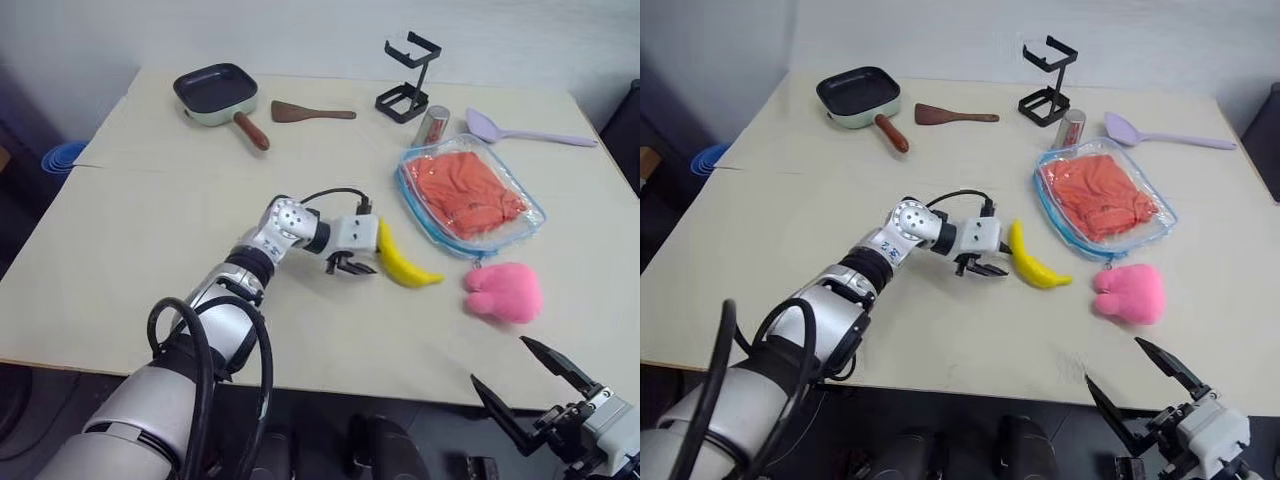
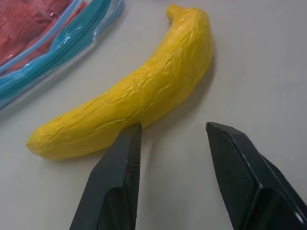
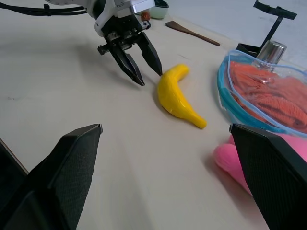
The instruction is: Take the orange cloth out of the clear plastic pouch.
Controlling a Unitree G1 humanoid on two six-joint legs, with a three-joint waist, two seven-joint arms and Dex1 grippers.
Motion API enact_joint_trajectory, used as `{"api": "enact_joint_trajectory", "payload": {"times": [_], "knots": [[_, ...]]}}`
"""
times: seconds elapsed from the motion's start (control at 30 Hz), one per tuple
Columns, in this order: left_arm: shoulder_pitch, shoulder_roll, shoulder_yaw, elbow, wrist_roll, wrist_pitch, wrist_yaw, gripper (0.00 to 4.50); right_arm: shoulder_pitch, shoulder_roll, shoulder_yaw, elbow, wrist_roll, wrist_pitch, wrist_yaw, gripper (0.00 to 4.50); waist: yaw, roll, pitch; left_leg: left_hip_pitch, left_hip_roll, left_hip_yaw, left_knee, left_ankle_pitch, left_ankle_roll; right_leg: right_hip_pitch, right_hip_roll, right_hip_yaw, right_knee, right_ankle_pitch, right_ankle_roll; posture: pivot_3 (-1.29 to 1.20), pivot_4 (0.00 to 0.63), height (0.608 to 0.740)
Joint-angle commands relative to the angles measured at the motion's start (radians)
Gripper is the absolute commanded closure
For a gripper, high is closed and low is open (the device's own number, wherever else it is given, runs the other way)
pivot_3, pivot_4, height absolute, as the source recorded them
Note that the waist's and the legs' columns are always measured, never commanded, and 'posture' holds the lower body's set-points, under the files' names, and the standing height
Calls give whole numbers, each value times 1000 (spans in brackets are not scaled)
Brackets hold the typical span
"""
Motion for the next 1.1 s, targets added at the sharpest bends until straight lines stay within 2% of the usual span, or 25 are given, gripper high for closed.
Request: {"api": "enact_joint_trajectory", "payload": {"times": [0.03,0.1,0.2,0.37,0.47,0.77,0.9,1.1], "knots": [[-40,-3,35,-2,-9,0,-14,2192,28,13,-12,-8,1,-34,-15,0,0,0,0,0,0,0,0,0,0,0,0,0,0,0,0,0,150,740],[-43,0,68,-5,-41,26,-70,2192,41,23,-16,-5,2,-42,-23,0,0,0,0,2,0,1,0,0,0,0,0,2,-1,0,0,0,150,740],[-44,9,106,-22,-61,-3,-103,1645,69,35,-7,0,-3,-60,-23,0,-2,0,0,2,0,2,0,0,0,0,0,3,-1,0,0,0,150,740],[-69,-24,112,-22,-32,-51,-47,88,91,43,-10,11,-6,-76,-30,0,0,0,0,2,0,3,0,0,0,-1,0,4,0,0,0,0,150,740],[-77,-56,41,-3,61,-68,24,29,99,42,-25,7,-3,-84,-42,0,5,0,0,2,0,3,0,0,0,-1,-1,4,-1,0,0,0,150,740],[-93,-130,-18,47,165,85,166,29,142,67,-28,-70,5,-77,-113,0,0,-1,0,2,0,5,0,0,0,-2,0,6,0,0,0,0,150,740],[-77,-132,-1,56,155,159,77,829,154,57,-12,-138,24,-46,-136,0,-1,-1,0,2,0,6,0,0,1,-2,0,7,1,0,0,0,150,740],[-34,-106,37,54,131,240,6,2534,109,19,37,-207,30,26,-144,0,-2,-3,-1,3,0,6,0,0,0,-2,0,8,1,0,0,0,150,740]]}}
